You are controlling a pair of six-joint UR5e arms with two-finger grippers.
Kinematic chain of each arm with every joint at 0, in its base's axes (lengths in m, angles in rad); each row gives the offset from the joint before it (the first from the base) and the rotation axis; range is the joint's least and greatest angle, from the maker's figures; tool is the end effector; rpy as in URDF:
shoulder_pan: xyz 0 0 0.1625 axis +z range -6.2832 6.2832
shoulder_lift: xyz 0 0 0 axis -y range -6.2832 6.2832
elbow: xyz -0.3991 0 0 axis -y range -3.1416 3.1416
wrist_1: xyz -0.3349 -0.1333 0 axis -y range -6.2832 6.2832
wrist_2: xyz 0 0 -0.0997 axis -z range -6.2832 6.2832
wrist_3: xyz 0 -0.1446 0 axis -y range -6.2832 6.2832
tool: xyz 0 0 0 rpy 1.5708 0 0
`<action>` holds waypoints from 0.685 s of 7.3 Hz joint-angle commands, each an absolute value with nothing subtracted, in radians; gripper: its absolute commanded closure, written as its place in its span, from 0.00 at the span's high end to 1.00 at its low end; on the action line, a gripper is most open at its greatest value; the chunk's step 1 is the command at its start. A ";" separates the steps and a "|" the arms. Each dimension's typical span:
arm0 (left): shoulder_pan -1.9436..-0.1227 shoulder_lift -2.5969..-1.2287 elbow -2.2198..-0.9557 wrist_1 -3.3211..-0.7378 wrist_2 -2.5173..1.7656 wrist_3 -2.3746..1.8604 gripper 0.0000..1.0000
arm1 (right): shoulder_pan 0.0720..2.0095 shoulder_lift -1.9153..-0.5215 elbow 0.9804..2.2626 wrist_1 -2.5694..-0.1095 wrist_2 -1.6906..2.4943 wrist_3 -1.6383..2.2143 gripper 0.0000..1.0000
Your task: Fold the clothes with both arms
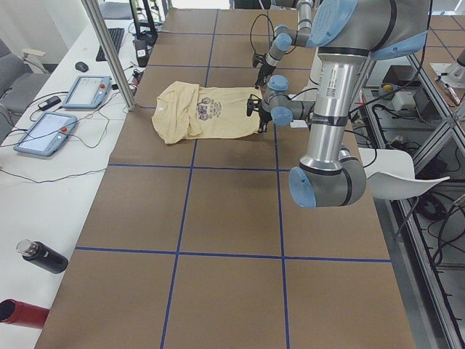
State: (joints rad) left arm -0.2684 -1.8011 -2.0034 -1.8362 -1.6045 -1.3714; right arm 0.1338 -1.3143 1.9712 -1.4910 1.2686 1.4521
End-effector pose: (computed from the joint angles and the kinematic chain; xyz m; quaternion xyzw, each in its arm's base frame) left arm 0.4775 -0.2645 0.3517 0.0891 0.4389 -0.0233 0.8938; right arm -0.5048 -0.2459 0.3793 0.1841 -0.3355 0.0612 0.9219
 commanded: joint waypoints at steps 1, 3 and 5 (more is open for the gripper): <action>-0.268 -1.802 -2.003 -1.836 -1.605 -1.370 0.00 | 0.130 -1.313 1.970 -1.491 1.269 1.453 0.35; -0.268 -1.802 -2.003 -1.836 -1.605 -1.370 0.00 | 0.126 -1.313 1.971 -1.491 1.263 1.453 0.34; -0.268 -1.802 -2.003 -1.836 -1.605 -1.370 0.00 | 0.121 -1.315 1.970 -1.493 1.255 1.451 0.34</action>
State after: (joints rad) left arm -0.2685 -1.8023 -2.0034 -1.8362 -1.6045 -1.3699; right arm 0.1240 -1.3139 1.9704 -1.4913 1.2591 1.4518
